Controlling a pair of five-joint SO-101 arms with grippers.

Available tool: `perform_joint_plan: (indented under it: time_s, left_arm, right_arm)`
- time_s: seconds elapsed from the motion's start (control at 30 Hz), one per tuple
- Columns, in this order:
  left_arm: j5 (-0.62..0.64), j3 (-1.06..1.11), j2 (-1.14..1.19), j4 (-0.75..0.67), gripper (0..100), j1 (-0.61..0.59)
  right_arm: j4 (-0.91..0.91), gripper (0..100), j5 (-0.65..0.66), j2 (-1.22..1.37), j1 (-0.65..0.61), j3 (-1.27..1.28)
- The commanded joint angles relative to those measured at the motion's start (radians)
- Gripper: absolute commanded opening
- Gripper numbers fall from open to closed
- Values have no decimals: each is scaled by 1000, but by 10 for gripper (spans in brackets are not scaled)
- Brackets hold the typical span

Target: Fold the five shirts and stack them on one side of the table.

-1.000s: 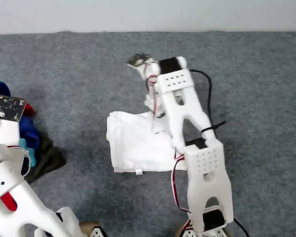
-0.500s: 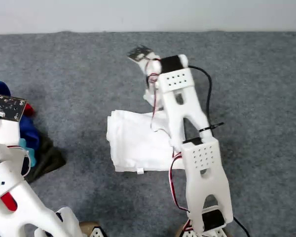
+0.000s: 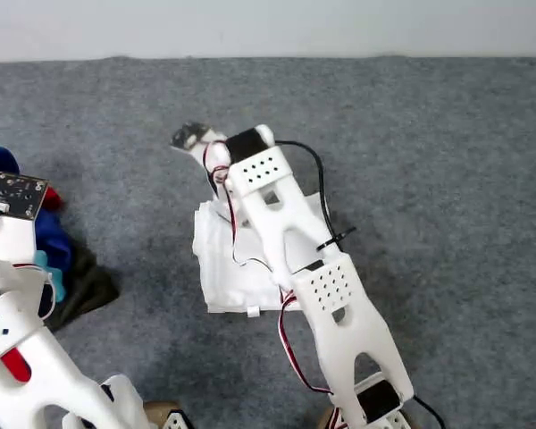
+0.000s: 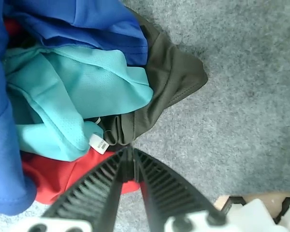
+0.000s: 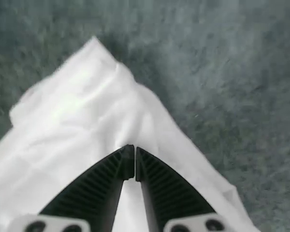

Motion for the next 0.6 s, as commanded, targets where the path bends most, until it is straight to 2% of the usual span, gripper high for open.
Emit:
perform_joint_plan:
  time_s: [0.0,0.17,0.33,0.57]
  left_arm:
    - [2,-7,-23,-20,15,6]
    - [2,-7,-23,-20,15,6]
    - [2,-7,-23,-20,15,6]
    - [2,-7,-21,-20,15,6]
  right_arm:
    - [44,10,-9,-56,-5,-137]
    - [39,12,-5,-102,-7,-133]
    - [2,11,-6,-8,-67,-84]
    - [-18,11,-6,87,-124,-209]
